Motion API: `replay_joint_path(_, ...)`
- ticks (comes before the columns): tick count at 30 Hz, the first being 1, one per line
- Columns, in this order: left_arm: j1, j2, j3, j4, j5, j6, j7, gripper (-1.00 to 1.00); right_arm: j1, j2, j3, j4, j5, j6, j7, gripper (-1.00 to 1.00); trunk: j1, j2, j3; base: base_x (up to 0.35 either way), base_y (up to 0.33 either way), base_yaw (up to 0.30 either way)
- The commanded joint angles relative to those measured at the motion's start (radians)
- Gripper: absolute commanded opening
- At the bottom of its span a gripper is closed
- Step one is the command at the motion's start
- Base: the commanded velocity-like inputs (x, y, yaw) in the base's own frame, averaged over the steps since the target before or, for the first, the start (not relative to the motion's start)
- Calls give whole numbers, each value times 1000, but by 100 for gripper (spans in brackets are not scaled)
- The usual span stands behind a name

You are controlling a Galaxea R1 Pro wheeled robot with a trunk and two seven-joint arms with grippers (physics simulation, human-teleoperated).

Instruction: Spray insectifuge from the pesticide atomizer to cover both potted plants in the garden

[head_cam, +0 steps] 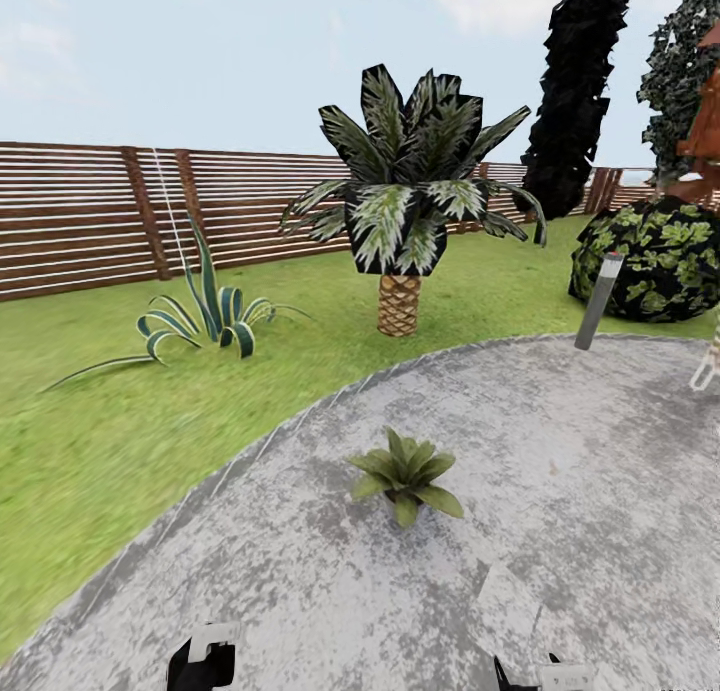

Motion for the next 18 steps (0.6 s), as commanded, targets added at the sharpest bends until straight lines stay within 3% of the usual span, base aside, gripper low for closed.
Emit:
replay_joint_path(1, 0, 0, 2, 0, 2, -3, -1, -100, -1, 0, 0, 1, 1, -3, 0, 100, 0, 0, -1, 275, 214, -300)
replay_joint_path(5, 0, 0, 2, 0, 2, -4, -1, -100, -1, 0, 0, 1, 1, -3, 0, 100, 0, 0, -1, 273, 215, -263)
replay_joint_path(12, 0, 1, 2, 2, 0, -3, -1, -100, -1, 2, 2, 1, 0, -3, 4, 100, 0, 0, -1, 201, 260, -48)
replay_joint_path(18, 7, -3, -2, 2, -8, -2, -5, -100, -1, 41, 1, 2, 1, -4, 3, 100, 0, 0, -1, 198, 217, -2)
